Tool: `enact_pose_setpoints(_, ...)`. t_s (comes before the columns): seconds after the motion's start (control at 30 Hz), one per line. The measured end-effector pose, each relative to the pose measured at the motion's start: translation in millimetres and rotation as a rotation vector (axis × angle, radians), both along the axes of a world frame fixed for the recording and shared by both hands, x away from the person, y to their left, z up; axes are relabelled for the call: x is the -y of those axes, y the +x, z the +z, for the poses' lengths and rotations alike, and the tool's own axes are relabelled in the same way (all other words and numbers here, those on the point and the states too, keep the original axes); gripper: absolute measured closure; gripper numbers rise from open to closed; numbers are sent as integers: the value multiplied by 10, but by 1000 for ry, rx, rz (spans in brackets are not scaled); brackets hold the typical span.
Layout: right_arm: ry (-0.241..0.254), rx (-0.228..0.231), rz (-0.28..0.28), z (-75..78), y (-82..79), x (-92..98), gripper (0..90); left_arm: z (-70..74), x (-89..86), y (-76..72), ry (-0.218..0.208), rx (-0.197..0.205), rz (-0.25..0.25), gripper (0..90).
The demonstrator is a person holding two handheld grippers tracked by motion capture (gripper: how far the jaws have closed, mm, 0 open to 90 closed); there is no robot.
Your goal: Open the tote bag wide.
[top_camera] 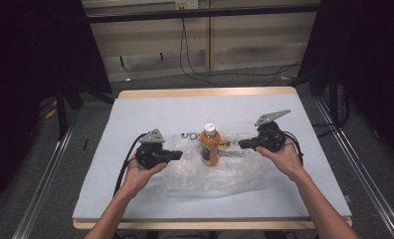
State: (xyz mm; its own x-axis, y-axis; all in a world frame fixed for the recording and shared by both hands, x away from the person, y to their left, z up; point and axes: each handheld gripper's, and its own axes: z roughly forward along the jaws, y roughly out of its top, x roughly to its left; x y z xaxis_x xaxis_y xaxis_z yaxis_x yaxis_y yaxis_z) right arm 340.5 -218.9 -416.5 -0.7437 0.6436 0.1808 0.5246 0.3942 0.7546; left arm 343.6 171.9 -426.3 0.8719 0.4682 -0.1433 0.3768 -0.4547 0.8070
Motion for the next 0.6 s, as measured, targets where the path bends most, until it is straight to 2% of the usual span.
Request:
enact_pose_setpoints(0.03, 21, 35, -32, 18, -108, 64, 900, 16, -106, -51, -33, 19, 27, 900)
enact_pose_setpoints(0.07, 37, 56, -50, 26, -168, 103, 900, 16, -106, -51, -33, 19, 27, 900)
enact_pose_setpoints(0.1, 37, 56, -50, 26, -168, 103, 900, 19, -159, -81, -46, 23, 43, 900)
enact_pose_setpoints(0.13, 89, 95, -77, 40, -303, 180, 900, 27, -248, -152, -68, 30, 55, 900)
enact_pose_setpoints(0.17, 107, 107, -91, 38, -368, 216, 900, 27, -248, -152, -68, 30, 55, 900)
enact_pose_setpoints(0.2, 114, 116, -102, 28, -429, 248, 900, 37, -321, -230, -56, 56, 68, 900)
enact_pose_setpoints(0.23, 113, 127, -114, 10, -491, 275, 900, 34, -360, -267, -68, 62, 72, 900)
enact_pose_setpoints(0.3, 121, 138, -128, -35, -623, 326, 900, 21, -396, -306, -84, 57, 76, 900)
enact_pose_setpoints(0.33, 122, 149, -134, -55, -689, 350, 900, -22, -454, -387, -104, 53, 93, 900)
enact_pose_setpoints(0.37, 123, 155, -141, -69, -751, 373, 900, -22, -454, -387, -104, 53, 93, 900)
enact_pose_setpoints(0.4, 132, 161, -148, -72, -809, 398, 900, -76, -497, -464, -106, 48, 94, 900)
enact_pose_setpoints(0.43, 132, 161, -148, -72, -809, 398, 900, -76, -497, -464, -106, 48, 94, 900)
enact_pose_setpoints(0.47, 152, 187, -171, -57, -911, 455, 900, -139, -533, -549, -110, 46, 100, 900)
enact_pose_setpoints(0.5, 152, 187, -171, -57, -911, 455, 900, -139, -533, -549, -110, 46, 100, 900)
enact_pose_setpoints(0.53, 199, 196, -201, -41, -983, 518, 900, -163, -550, -583, -109, 36, 95, 900)
enact_pose_setpoints(0.6, 195, 200, -202, -32, -1008, 538, 900, -180, -557, -647, -95, 52, 95, 900)
